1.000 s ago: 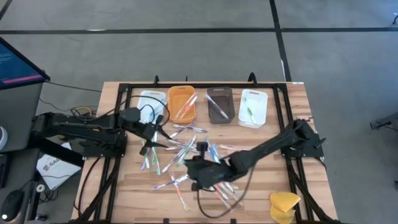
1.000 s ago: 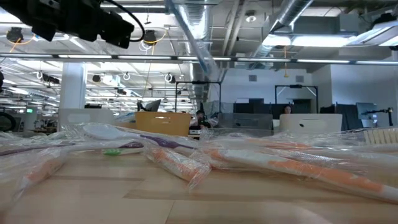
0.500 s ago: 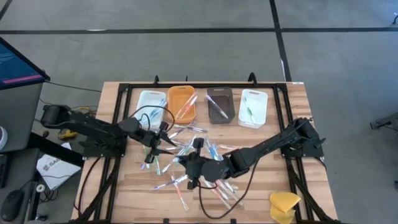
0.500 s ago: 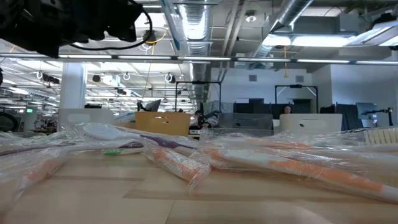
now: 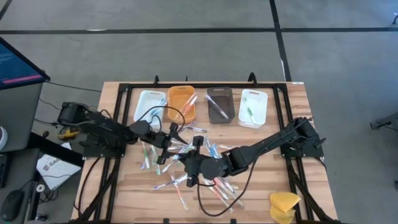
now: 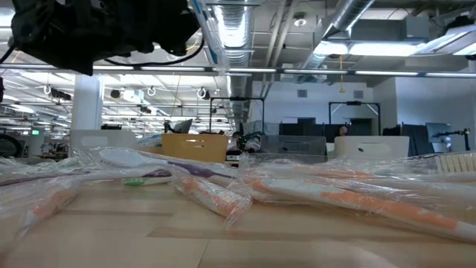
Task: Pick & Place Toothbrushes
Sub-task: Put the blue toothbrush into the left white bin
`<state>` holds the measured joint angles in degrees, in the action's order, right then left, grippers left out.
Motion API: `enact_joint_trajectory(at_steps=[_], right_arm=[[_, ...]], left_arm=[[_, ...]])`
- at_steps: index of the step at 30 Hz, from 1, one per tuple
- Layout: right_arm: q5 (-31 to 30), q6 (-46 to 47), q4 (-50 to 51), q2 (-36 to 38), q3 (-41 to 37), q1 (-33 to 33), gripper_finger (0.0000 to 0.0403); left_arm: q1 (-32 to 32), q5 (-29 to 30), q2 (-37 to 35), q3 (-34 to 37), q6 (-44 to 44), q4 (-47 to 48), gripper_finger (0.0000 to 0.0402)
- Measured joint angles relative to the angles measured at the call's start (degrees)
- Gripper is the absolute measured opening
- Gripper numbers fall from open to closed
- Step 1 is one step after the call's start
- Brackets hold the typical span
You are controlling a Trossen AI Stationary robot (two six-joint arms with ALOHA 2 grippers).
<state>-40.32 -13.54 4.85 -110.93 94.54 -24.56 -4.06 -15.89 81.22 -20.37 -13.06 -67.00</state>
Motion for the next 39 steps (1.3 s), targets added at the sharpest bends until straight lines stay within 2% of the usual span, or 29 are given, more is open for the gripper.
enact_joint_trajectory(at_steps=[8,14,19,25,34,39], right_arm=[[0.00,0.02,0.49,0.00,-0.02,0.06,0.0004],[0.00,0.04,0.45,0.00,-0.02,0.55,0.0004],[0.00,0.04,0.46,0.00,-0.02,0.74,0.0004],[0.02,0.20,0.75,0.00,-0.02,0.93,0.0004],[0.18,2.08,1.94,-0.02,-0.04,1.25,0.0010],[-0.16,3.04,4.26,0.00,-0.04,1.28,0.0047]], left_arm=[[-3.31,-0.63,0.95,-2.00,0.00,0.06,0.0250],[-4.28,-0.24,0.95,-3.23,0.02,0.17,0.0233],[-4.26,2.56,0.93,-3.44,0.00,0.57,0.0212],[-4.26,2.90,0.93,-3.44,0.00,0.61,0.0164],[-4.24,2.86,0.93,-3.44,-1.99,1.56,0.0035],[-4.24,4.87,0.93,-3.42,-2.00,2.08,0.0035]])
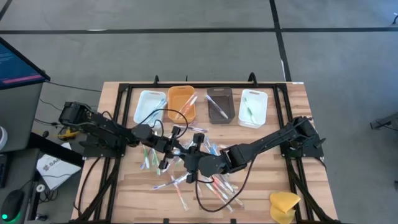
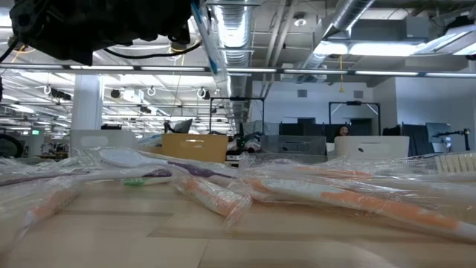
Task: Pick & Place Toothbrushes
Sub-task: Put the blue toothbrush into the left white bin
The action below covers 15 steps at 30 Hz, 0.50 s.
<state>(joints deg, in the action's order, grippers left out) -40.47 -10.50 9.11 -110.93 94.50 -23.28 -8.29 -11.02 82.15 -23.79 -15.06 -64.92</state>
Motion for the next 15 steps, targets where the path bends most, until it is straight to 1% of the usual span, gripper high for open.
enact_joint_trajectory(at_steps=[3,5,9,12,15], right_arm=[[-0.41,-0.02,1.81,-0.04,0.00,-0.16,0.0083],[-1.72,0.17,3.17,-0.04,0.00,-0.72,0.0109],[-8.87,3.79,11.53,0.99,-0.02,-3.00,0.0169],[-13.79,11.83,21.82,3.37,-0.02,-5.37,0.0206],[-14.88,22.66,32.05,6.40,-0.02,-7.89,0.0228]], left_arm=[[0.00,0.50,0.00,0.00,0.07,0.08,0.0035],[0.00,0.54,0.00,0.00,0.07,0.12,0.0035],[0.00,1.80,0.00,0.00,0.05,1.09,0.0035],[0.00,4.35,-0.02,0.00,-0.01,2.97,0.0035],[0.00,5.77,-0.02,0.00,-0.08,3.62,0.0035]])
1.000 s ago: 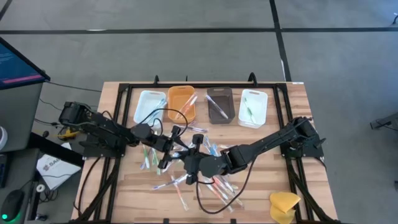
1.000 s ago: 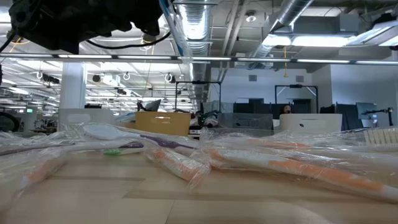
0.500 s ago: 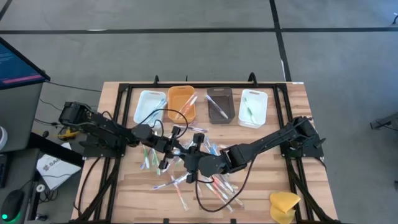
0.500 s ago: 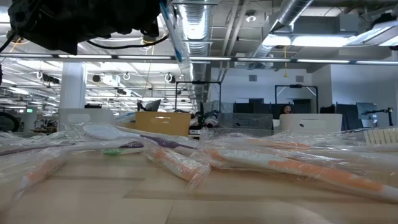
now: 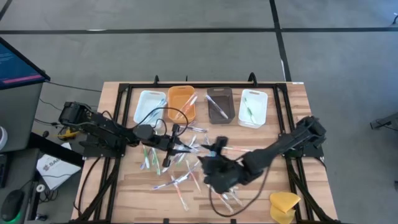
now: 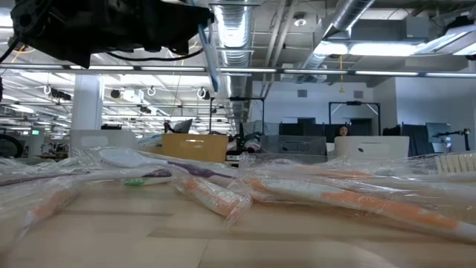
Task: Pick & Place Toothbrushes
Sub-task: Put the blue toothbrush into the left white bin
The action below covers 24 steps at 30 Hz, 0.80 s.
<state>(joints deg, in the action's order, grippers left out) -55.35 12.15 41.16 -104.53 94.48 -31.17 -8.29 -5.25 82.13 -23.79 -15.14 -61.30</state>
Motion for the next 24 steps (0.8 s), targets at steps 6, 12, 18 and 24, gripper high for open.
enact_joint_trajectory(at_steps=[6,12,18,24], right_arm=[[-0.17,21.29,21.91,7.08,0.04,-4.61,0.0226],[0.28,50.48,49.50,13.40,-0.50,-9.56,0.0198],[1.18,55.49,46.25,23.84,-9.69,-13.70,0.0157],[-0.02,67.49,44.67,29.92,-22.77,-15.57,0.0112]], left_arm=[[0.11,2.46,-2.75,0.00,-0.09,3.99,0.0035],[0.11,10.08,-13.35,0.00,-0.07,18.02,0.0035],[0.11,18.04,-26.84,0.00,-0.09,34.10,0.0035],[1.95,21.04,-37.62,0.00,-2.94,47.02,0.0035]])
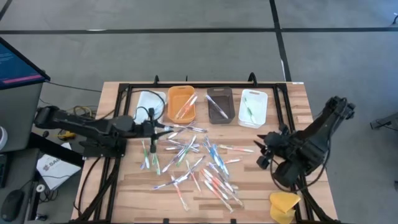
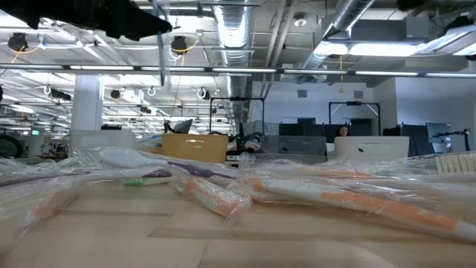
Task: Pick & Place Toothbrushes
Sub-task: Put the blue toothbrush into the left white bin
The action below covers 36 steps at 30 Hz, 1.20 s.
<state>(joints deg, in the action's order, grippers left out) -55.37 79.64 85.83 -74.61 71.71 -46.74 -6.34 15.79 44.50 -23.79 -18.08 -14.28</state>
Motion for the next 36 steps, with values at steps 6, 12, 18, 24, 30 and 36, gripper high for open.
enact_joint_trajectory(at_steps=[6,12,18,24,30,36], right_arm=[[-4.70,-7.33,-16.92,2.35,-11.45,2.53,0.0086],[-5.06,-26.93,-36.93,2.34,-17.91,7.55,0.0070],[-4.63,-42.59,-52.39,2.36,-21.16,9.81,0.0057],[-2.95,-47.27,-58.41,3.81,-24.27,8.84,0.0033],[-0.38,-49.63,-64.49,7.35,-28.98,8.94,0.0004],[4.33,-57.49,-78.61,10.99,-34.44,9.11,0.0002]], left_arm=[[7.62,0.42,-4.44,-3.27,-0.14,12.35,0.0035],[19.48,-3.13,-3.13,-10.23,1.00,25.67,0.0035],[28.51,-2.11,0.23,-14.65,12.48,33.13,0.0035],[31.67,-5.72,2.59,-14.97,10.65,33.85,0.0035],[35.53,-4.01,3.02,-18.05,9.05,42.02,0.0035],[38.31,-5.99,3.02,-20.81,10.97,47.05,0.0035]])
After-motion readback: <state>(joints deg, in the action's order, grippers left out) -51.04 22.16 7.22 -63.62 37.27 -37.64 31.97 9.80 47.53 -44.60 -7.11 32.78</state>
